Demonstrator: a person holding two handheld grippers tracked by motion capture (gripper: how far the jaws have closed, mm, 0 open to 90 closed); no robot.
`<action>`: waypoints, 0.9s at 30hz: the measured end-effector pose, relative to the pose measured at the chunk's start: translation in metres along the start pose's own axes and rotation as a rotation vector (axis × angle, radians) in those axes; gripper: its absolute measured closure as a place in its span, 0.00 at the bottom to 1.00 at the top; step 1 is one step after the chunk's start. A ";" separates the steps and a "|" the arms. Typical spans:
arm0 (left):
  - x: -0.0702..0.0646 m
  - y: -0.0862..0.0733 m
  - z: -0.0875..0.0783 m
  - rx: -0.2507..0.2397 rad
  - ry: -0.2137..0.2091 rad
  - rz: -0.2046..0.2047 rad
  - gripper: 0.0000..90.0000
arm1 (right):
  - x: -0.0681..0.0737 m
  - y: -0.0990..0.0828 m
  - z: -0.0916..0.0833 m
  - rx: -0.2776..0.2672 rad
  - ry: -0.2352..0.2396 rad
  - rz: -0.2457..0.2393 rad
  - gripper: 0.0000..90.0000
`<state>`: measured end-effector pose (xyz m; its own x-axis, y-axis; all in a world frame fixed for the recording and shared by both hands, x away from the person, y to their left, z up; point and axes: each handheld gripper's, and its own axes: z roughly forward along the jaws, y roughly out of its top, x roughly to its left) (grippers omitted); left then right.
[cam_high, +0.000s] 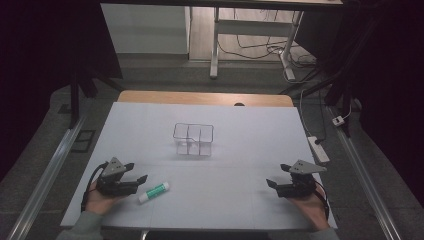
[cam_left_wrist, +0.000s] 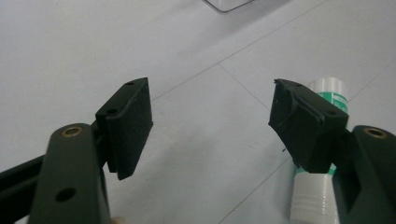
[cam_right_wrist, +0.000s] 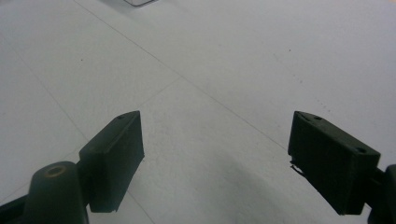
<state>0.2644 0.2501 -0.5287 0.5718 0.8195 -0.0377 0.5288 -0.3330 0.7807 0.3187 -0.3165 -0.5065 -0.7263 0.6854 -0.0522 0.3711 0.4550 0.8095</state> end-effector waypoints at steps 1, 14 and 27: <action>0.000 0.000 0.000 0.000 0.000 0.000 0.33 | 0.000 0.000 0.000 0.001 -0.001 0.001 0.20; 0.002 0.000 -0.001 0.001 0.007 -0.009 0.33 | 0.000 -0.002 0.001 0.011 -0.014 -0.009 0.21; 0.000 0.004 -0.005 -0.007 0.013 -0.001 0.33 | 0.001 -0.002 0.001 0.008 -0.005 -0.013 0.21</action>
<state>0.2635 0.2514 -0.5227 0.5628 0.8261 -0.0304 0.5250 -0.3287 0.7851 0.3180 -0.3160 -0.5089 -0.7280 0.6824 -0.0658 0.3664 0.4684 0.8039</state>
